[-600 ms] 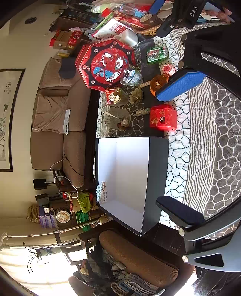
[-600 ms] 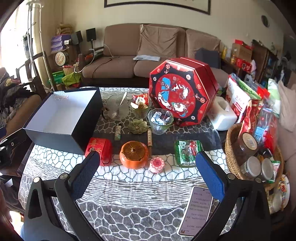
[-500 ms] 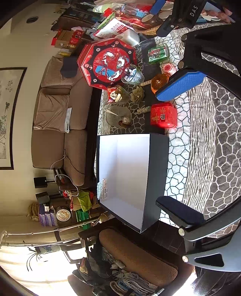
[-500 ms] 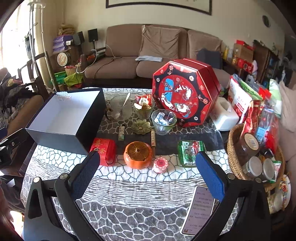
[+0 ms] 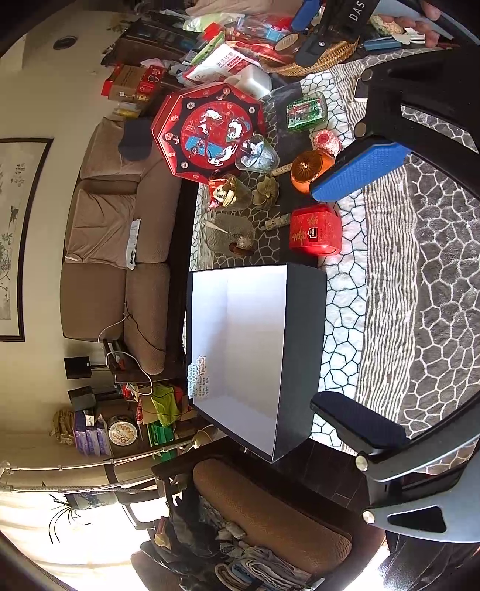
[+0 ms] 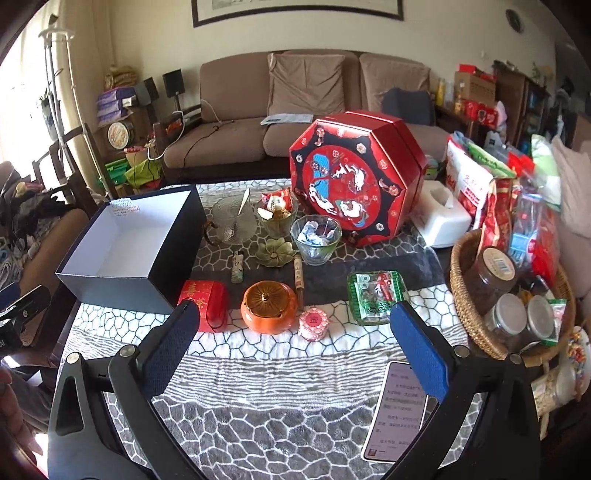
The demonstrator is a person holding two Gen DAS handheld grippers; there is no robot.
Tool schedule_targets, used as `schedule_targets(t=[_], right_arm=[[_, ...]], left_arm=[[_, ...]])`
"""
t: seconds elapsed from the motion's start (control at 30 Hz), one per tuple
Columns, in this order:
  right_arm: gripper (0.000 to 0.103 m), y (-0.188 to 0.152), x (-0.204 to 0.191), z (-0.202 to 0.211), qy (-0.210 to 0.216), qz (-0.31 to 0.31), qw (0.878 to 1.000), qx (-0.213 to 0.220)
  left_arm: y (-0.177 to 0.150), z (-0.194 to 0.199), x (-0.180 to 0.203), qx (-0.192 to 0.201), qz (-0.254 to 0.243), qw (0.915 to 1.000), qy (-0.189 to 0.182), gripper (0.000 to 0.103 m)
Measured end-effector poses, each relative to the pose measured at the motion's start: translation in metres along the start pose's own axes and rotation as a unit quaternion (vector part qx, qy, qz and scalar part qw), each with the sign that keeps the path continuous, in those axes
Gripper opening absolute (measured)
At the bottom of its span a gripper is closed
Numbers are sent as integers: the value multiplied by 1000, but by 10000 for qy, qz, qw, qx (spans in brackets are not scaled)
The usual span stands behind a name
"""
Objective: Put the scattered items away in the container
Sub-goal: 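Move both tools toward the red tea tin and orange pumpkin jar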
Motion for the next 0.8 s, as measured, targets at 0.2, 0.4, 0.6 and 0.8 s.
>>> schedule_targets(t=[0.2, 0.4, 0.6, 0.8], right_arm=[[103, -1, 39, -3, -180, 121, 9996, -184], [103, -6, 73, -11, -467, 238, 9984, -208], [103, -24, 87, -35, -289, 94, 9991, -297], [103, -41, 74, -69, -36, 224, 9989, -412]], left_arm=[[-4, -9, 16, -32, -63, 9997, -231, 103], [-14, -26, 45, -36, -338, 9982, -503, 103], [-42, -53, 68, -71, -689, 9955, -642, 103], [-69, -92, 67, -307, -545, 9964, -575, 103]])
Point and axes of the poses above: each gripper's, at about its wrist camera, not at the fingertips, and z roughly against the way its jaws point, x to its right, y to its top, the point moved 6 cm from there along -z, roughly the way its jaws point, and after that the axes turned 2 degrees about x, right-handed, at the moved point
